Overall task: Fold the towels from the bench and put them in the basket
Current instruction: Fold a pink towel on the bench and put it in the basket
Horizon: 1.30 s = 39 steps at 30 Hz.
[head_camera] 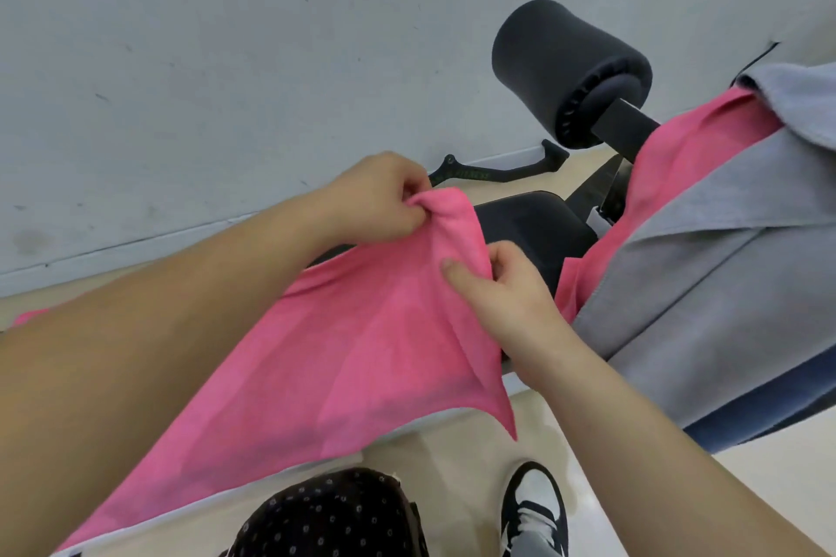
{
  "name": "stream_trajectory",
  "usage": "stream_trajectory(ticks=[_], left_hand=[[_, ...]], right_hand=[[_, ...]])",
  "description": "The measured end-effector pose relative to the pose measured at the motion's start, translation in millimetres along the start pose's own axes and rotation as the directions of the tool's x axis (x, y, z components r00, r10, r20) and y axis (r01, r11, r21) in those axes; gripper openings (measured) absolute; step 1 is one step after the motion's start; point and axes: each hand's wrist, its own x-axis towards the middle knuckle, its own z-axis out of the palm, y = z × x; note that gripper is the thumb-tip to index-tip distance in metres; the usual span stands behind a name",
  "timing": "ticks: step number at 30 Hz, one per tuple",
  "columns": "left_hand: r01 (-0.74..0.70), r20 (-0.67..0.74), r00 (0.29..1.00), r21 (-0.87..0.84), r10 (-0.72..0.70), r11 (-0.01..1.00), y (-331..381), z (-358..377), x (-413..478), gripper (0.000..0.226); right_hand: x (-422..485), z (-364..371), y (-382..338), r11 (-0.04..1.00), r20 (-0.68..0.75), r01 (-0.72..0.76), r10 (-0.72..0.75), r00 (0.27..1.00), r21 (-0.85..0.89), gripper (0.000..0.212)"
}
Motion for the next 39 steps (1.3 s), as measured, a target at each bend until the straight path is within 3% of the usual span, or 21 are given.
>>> stream_trajectory(ticks=[2,4,10,12,14,19,22,24,26,28,32,35,37,39], left_hand=[[0.058,-0.132,0.989,-0.023,-0.061,0.998,0,-5,11,0.014],[0.142,-0.178,0.973,-0.029,-0.145,0.989,0,-6,24,0.013],[0.227,-0.096,0.960,-0.277,-0.262,0.934,3,29,67,0.023],[0.259,-0.019,0.964,-0.157,-0.265,0.953,2,48,68,0.048],[0.291,-0.008,0.956,-0.072,-0.292,0.954,-5,65,65,0.054],[0.236,-0.153,0.953,-0.168,-0.262,0.957,-4,76,66,0.008],[0.299,0.017,0.953,-0.218,-0.303,0.929,31,76,71,0.043],[0.454,0.220,0.885,-0.215,-0.410,0.865,50,77,73,0.055],[0.500,0.309,0.841,-0.135,-0.443,0.855,57,79,75,0.037],[0.518,0.290,0.836,-0.132,-0.466,0.845,58,79,75,0.017],[0.495,0.196,0.868,-0.408,-0.456,0.767,53,81,79,0.022],[0.397,0.170,0.905,-0.670,-0.391,0.628,56,84,86,0.020],[0.320,0.145,0.925,-0.796,-0.352,0.514,61,83,90,0.020],[0.264,0.081,0.931,-0.821,-0.355,0.507,62,79,90,0.023]], right_hand=[[4,-5,9,0.992,0.028,-0.054,0.058,0.998,-0.113,0.030],[5,-10,13,0.983,0.011,-0.049,0.052,0.999,-0.175,0.030],[8,-35,15,0.967,-0.176,-0.046,0.001,0.984,-0.252,0.023],[10,-40,22,0.956,-0.188,-0.090,0.037,0.981,-0.279,0.022],[12,-43,29,0.957,-0.196,-0.127,0.076,0.978,-0.262,0.024],[12,-43,26,0.976,-0.231,-0.092,0.045,0.972,-0.196,0.035],[7,-38,12,0.988,-0.153,0.012,-0.036,0.988,-0.156,0.033],[2,-36,3,0.995,-0.033,0.044,-0.047,0.998,-0.087,0.031],[-1,-38,0,1.000,0.014,-0.004,0.004,1.000,-0.012,0.029],[0,-44,3,0.997,-0.029,-0.079,0.079,0.996,0.001,0.023],[2,-53,3,0.983,-0.074,-0.159,0.166,0.983,0.095,0.021],[1,-53,-6,0.953,-0.108,-0.148,0.182,0.977,0.265,0.034],[0,-52,-11,0.958,-0.132,-0.098,0.137,0.982,0.268,0.033],[-4,-51,-10,0.975,-0.118,-0.064,0.091,0.989,0.212,0.034]])
